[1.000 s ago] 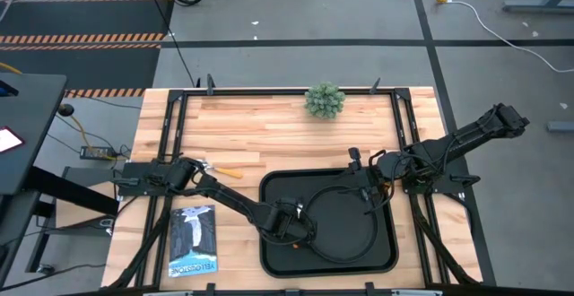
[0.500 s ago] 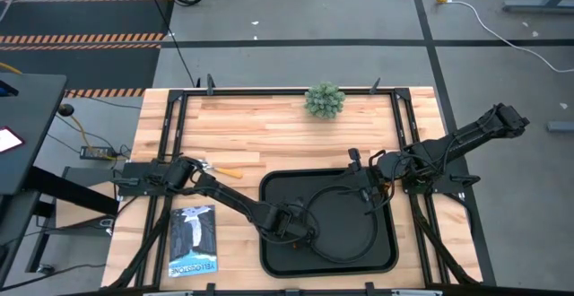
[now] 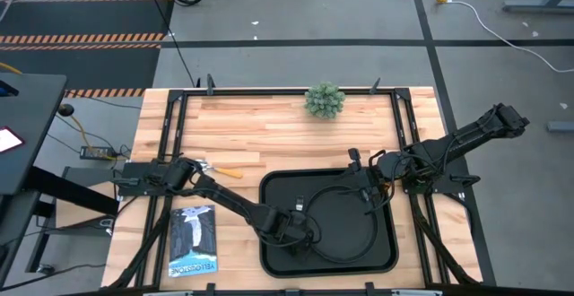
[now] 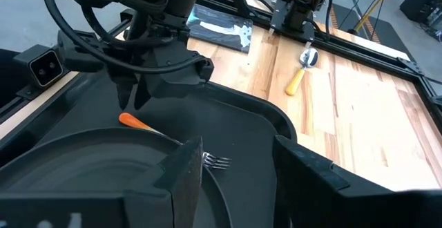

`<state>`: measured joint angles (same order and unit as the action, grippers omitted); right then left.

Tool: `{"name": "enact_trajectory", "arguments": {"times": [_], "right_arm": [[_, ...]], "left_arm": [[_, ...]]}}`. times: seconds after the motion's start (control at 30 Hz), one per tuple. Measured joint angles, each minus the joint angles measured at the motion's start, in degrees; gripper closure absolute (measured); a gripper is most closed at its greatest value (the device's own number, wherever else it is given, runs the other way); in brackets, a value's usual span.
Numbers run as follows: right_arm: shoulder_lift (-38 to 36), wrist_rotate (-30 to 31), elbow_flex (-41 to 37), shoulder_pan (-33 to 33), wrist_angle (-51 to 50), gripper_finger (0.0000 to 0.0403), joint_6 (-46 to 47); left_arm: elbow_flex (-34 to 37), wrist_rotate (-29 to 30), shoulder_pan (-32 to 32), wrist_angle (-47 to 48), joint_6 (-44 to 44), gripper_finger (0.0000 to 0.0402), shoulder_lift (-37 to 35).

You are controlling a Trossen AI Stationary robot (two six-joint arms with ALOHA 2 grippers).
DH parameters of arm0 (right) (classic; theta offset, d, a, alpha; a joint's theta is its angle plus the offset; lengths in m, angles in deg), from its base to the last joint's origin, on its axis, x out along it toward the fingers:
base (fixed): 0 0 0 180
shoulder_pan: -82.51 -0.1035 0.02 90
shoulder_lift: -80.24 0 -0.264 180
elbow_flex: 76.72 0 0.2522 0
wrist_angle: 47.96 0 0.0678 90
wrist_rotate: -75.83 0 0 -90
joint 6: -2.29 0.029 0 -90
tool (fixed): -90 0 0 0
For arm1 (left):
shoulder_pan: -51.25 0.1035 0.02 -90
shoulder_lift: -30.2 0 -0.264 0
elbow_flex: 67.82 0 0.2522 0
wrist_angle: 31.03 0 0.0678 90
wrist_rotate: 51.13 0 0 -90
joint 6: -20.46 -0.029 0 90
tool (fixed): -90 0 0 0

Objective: Pick and place plate/cup/fork/spoon on tray
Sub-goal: Put the orange fork on the black tray to the left of the black plate

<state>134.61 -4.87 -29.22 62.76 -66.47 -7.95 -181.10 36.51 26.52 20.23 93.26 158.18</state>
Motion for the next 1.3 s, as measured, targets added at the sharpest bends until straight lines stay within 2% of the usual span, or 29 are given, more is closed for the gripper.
{"name": "enact_trajectory", "arguments": {"times": [1.3], "right_arm": [[0.0,-0.5,0.0,0.0,0.3,0.022,0.0]], "left_arm": [[0.6,1.4,0.9,-7.1,-3.0,0.0304,1.4]]}}
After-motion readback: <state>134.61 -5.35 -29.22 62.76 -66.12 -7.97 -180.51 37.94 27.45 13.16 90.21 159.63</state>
